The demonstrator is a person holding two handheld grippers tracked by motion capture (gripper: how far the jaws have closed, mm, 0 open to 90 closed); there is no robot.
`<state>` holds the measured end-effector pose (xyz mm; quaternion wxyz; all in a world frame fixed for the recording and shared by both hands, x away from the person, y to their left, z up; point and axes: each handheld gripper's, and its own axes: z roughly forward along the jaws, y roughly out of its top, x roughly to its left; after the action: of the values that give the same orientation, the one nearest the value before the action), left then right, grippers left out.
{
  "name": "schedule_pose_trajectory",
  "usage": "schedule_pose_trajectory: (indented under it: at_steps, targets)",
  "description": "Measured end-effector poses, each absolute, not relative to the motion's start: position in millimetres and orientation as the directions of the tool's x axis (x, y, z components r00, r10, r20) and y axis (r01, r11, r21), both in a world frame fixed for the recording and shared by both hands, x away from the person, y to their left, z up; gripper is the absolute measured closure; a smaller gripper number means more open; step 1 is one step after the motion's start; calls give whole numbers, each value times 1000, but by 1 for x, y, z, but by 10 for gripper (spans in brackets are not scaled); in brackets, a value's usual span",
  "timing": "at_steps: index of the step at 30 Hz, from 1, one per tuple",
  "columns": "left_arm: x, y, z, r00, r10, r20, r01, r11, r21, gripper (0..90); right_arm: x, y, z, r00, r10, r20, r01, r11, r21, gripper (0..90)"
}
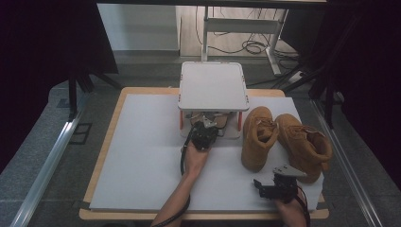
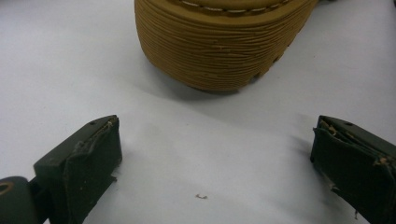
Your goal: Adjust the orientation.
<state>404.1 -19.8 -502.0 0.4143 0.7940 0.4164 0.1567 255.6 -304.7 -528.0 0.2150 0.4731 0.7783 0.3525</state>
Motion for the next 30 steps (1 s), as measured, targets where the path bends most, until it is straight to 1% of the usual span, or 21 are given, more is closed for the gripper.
schedule_pose_trajectory:
  at_steps: [7, 9, 14, 20, 30]
  targets:
    - [411, -23, -502, 603, 794, -85, 534, -322, 782, 896, 256, -305, -528, -460, 888, -1, 585, 304, 752, 23]
    - [412, -22, -503, 600, 794, -98, 538, -310, 783, 896, 256, -305, -528, -460, 888, -1, 585, 304, 752, 23]
    - [412, -23, -503, 601, 794, -94, 537, -314, 783, 895, 256, -305, -528, -461, 887, -1, 584, 304, 752, 23]
    - [409, -24, -502, 603, 791, -103, 536, -306, 786, 869, 256, -305, -528, -461, 887, -1, 584, 304, 752, 23]
    - [399, -25, -497, 619, 780, -94, 530, -326, 783, 750, 256, -305, -528, -461, 888, -1, 585, 304, 752, 23]
